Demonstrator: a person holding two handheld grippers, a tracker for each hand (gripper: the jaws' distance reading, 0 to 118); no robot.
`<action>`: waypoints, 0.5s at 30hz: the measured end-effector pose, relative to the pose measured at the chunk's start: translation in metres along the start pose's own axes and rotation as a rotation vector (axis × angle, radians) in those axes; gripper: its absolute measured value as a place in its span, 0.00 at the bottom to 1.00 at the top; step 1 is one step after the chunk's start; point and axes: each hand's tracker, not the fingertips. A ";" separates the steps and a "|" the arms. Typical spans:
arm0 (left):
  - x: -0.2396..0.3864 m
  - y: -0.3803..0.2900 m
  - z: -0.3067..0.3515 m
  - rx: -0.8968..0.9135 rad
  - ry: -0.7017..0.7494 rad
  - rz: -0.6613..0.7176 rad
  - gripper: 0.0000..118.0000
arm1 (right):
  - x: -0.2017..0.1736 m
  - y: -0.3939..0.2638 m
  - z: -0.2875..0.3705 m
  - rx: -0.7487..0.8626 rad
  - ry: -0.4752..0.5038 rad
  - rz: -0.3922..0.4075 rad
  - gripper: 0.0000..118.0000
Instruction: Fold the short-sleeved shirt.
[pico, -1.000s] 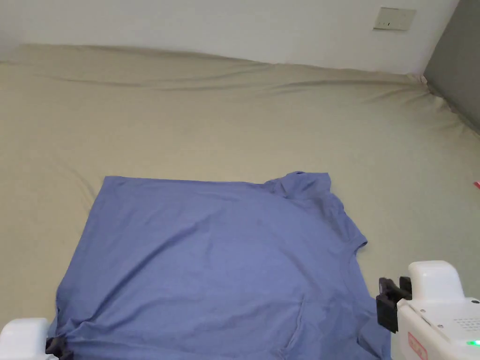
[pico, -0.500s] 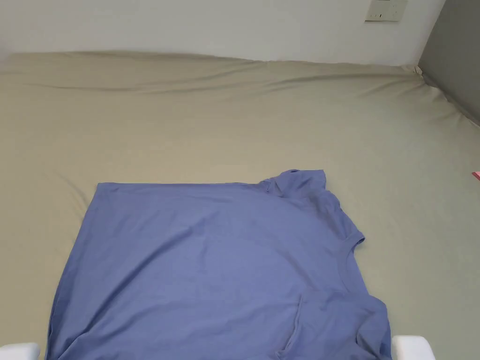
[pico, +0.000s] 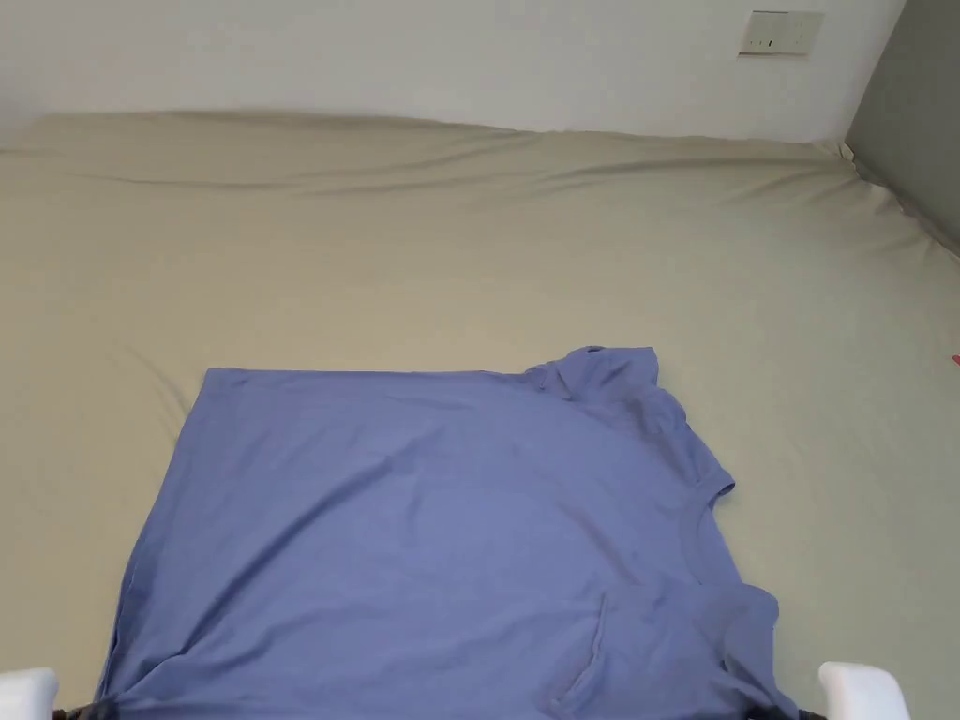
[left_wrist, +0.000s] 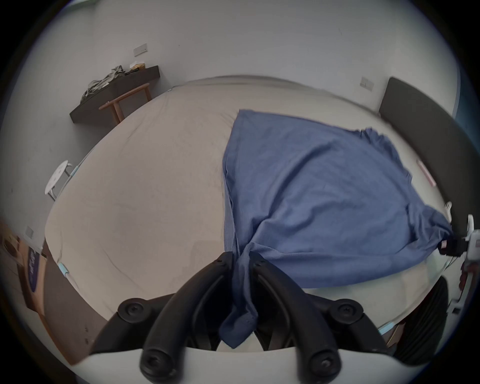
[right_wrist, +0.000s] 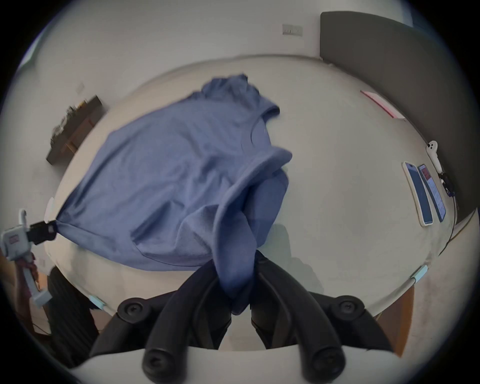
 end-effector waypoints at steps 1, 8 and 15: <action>-0.002 0.003 0.002 0.013 -0.007 0.021 0.07 | 0.001 0.004 0.005 0.015 0.006 -0.019 0.10; -0.004 0.044 0.000 0.093 -0.060 0.112 0.07 | 0.004 0.050 0.012 0.067 0.044 -0.149 0.10; 0.004 0.082 -0.041 0.088 -0.060 0.134 0.07 | -0.003 0.093 -0.032 0.028 -0.016 -0.156 0.10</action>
